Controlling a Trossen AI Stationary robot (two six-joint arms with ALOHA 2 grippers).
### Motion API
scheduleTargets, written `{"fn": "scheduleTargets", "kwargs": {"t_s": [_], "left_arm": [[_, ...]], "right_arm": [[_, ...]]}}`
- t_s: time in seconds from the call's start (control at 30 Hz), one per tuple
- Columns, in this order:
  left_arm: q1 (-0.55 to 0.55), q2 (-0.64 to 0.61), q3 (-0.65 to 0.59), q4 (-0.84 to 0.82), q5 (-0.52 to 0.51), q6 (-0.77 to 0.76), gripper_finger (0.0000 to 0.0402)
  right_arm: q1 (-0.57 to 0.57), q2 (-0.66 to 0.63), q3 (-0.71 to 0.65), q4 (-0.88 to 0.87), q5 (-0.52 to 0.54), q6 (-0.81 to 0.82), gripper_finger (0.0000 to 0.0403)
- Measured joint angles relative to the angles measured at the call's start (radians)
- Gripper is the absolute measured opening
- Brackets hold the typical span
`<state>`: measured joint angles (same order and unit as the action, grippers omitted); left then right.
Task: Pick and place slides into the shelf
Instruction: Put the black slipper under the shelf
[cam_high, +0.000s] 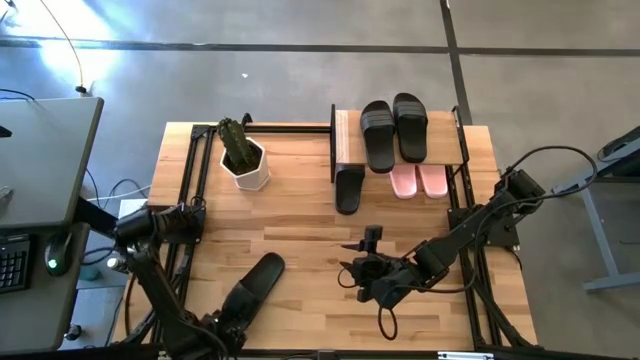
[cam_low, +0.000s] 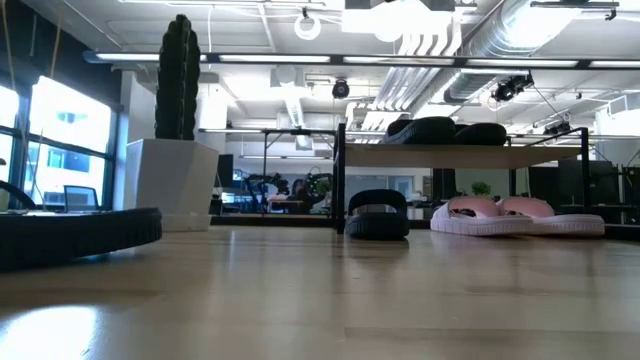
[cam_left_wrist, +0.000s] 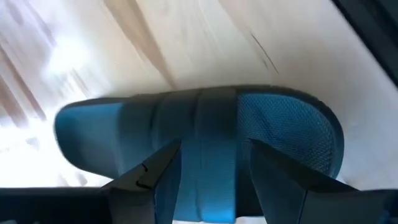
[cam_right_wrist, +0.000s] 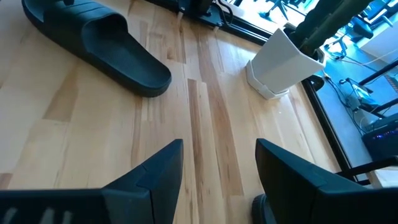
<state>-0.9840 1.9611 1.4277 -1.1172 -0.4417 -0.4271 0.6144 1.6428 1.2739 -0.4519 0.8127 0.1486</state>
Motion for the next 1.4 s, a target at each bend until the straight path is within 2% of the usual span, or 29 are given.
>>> {"fn": "scheduleTargets", "kwargs": {"t_s": [0.37,0.57,0.8,0.9,1.17,1.4], "left_arm": [[0.001,0.058,0.002,-0.048,-0.035,-0.037,0.0169],[0.002,0.08,0.0,-0.145,-0.078,-0.146,0.0169],[0.002,0.084,-0.001,-0.248,-0.196,-0.273,0.0169],[0.009,0.107,-0.001,-0.248,-0.244,-0.285,0.0169],[0.023,0.204,-0.001,-0.233,-0.245,-0.287,0.0169],[0.023,0.214,-0.001,-0.225,-0.28,-0.357,0.0169]], "right_arm": [[0.0,0.0,0.0,0.0,0.012,0.0,0.0192],[0.0,0.0,0.0,0.001,0.021,0.004,0.0192],[0.0,0.0,0.0,0.005,0.038,-0.005,0.0192],[0.0,0.0,0.0,0.005,0.052,-0.031,0.0192],[0.0,0.0,0.0,0.005,0.052,-0.05,0.0192],[0.0,0.0,0.0,0.005,0.052,-0.052,0.0192]]}}
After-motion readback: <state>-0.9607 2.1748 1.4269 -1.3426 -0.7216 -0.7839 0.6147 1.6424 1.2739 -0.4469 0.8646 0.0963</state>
